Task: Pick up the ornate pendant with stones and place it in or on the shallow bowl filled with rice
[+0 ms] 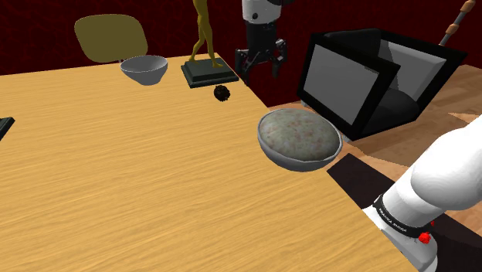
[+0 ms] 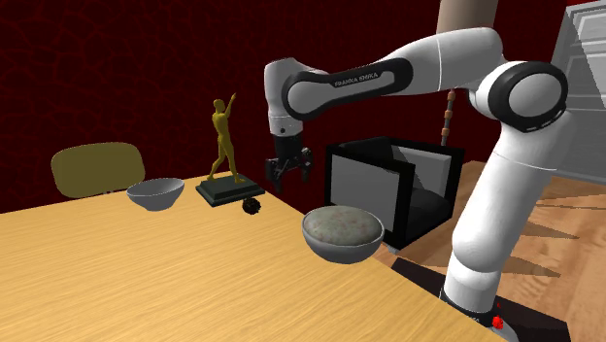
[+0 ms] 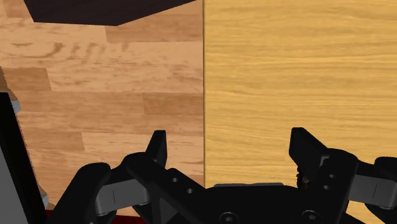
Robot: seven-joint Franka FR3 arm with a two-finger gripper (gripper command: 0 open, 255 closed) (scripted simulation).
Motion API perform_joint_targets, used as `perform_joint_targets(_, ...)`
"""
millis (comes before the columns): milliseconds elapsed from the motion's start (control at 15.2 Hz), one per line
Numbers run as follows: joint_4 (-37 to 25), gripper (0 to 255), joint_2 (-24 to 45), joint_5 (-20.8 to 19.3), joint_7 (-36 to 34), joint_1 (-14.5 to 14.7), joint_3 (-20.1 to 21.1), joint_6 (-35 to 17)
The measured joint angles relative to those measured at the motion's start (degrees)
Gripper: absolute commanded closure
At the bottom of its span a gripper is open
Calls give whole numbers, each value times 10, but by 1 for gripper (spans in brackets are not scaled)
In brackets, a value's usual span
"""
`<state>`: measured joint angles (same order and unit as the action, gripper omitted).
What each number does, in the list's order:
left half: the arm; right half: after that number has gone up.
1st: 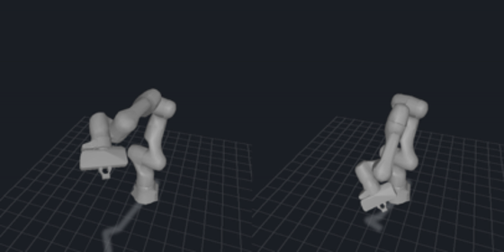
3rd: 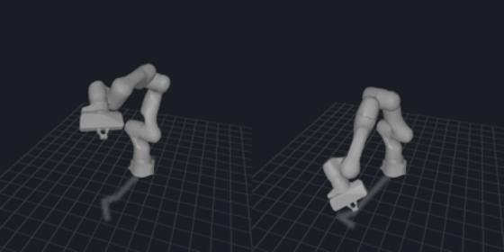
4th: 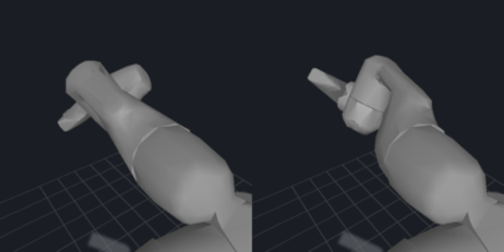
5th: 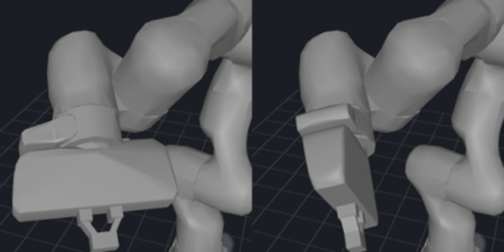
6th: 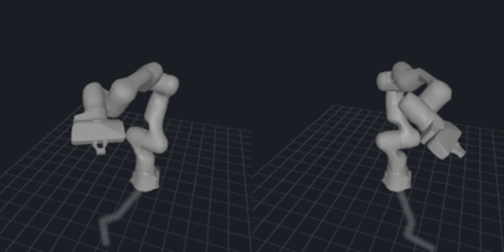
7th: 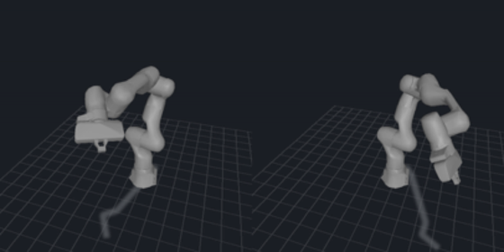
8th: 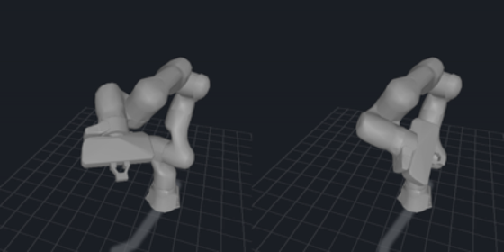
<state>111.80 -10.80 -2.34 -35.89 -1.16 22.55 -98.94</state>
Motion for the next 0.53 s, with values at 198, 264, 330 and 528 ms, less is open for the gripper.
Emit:
perform_joint_targets(198, -68, 0, 73, -30, -55, 6, 23, 8)
perform_joint_targets(264, -90, 0, 98, -41, -75, 11, 31, 12)
perform_joint_targets(330, -117, 0, 127, -54, -93, 16, 36, 17)
perform_joint_targets(528, -213, 0, 219, -96, -143, 38, 45, 41)
